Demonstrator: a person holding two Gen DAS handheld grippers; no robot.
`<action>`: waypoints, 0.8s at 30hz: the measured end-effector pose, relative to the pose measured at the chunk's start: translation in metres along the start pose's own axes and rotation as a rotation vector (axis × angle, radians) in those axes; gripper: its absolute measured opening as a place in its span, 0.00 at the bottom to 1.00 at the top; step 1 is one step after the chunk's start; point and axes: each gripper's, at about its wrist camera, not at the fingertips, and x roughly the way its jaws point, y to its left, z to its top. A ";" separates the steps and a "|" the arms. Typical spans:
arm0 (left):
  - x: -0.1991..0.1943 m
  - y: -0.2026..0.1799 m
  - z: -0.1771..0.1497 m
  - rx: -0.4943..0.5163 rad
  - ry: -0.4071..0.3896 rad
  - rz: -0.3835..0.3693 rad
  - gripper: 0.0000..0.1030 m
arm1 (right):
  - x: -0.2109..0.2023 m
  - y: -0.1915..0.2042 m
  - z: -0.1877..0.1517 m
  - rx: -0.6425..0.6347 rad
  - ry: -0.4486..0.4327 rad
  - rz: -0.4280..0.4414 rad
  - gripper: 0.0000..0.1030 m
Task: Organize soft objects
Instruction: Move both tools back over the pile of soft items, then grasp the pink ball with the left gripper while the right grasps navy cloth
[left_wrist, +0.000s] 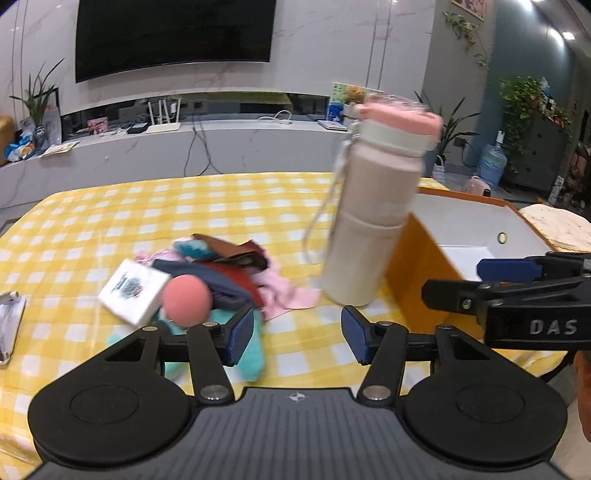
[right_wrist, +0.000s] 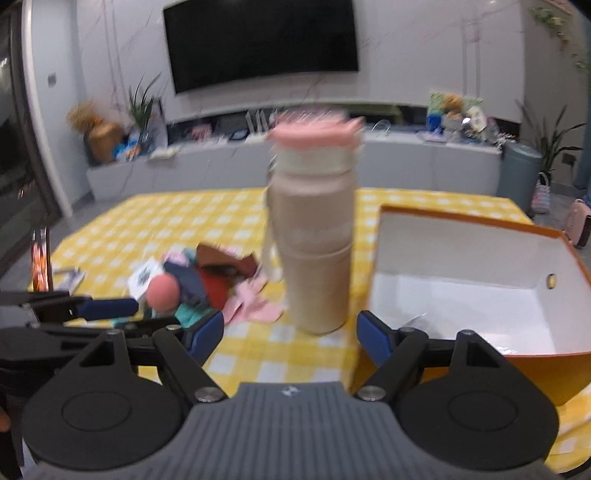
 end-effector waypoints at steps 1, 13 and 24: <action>0.000 0.006 -0.002 0.001 0.000 0.008 0.63 | 0.008 0.006 0.001 -0.011 0.018 0.003 0.67; 0.038 0.066 -0.012 -0.005 0.011 0.061 0.64 | 0.085 0.048 0.007 -0.093 0.161 0.030 0.52; 0.086 0.083 -0.009 0.042 0.062 0.107 0.67 | 0.128 0.058 0.008 -0.131 0.209 0.045 0.50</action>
